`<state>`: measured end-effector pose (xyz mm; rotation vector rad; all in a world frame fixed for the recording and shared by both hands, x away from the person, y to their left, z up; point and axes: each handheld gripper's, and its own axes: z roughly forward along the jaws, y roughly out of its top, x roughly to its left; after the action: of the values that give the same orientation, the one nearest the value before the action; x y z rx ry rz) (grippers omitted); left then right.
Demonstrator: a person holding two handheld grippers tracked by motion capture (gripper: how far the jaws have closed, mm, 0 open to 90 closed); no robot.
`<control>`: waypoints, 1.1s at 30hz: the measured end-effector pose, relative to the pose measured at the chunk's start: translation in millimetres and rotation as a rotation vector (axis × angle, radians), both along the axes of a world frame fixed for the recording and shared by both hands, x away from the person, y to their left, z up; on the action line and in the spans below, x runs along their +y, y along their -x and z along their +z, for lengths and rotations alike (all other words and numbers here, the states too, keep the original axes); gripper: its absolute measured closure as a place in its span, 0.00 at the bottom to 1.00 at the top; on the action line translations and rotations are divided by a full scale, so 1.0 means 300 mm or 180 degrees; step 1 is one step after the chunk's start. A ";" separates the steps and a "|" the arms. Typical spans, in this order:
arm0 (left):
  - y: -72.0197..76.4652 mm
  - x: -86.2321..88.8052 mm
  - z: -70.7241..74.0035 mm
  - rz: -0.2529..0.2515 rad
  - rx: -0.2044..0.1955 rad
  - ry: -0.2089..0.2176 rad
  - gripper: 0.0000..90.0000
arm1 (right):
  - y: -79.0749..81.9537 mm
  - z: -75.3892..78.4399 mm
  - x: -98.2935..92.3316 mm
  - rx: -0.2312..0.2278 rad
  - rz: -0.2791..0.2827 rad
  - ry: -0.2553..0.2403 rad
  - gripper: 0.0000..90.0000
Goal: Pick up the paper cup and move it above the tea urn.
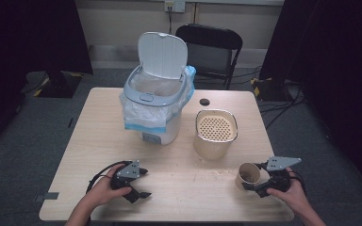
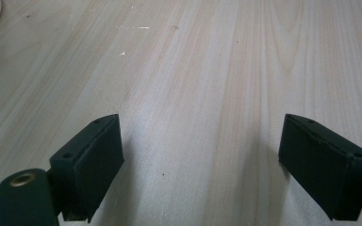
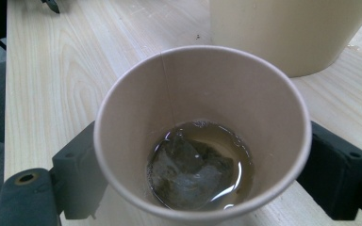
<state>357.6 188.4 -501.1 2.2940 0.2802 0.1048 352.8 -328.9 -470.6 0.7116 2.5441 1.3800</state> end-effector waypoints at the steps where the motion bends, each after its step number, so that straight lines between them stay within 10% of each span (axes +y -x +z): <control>1: 0.000 0.000 0.000 0.0001 0.0000 0.0000 0.15 | 0.001 -0.002 -0.001 -0.0011 -0.0011 -0.0004 0.16; 33: 0.000 0.000 0.001 -0.0008 -0.0003 -0.0009 0.15 | 0.012 -0.040 -0.020 -0.0183 -0.0178 -0.0337 0.28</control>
<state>357.8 188.5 -501.0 2.2969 0.2769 0.1053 349.1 -334.9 -482.7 0.7435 2.4037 1.5035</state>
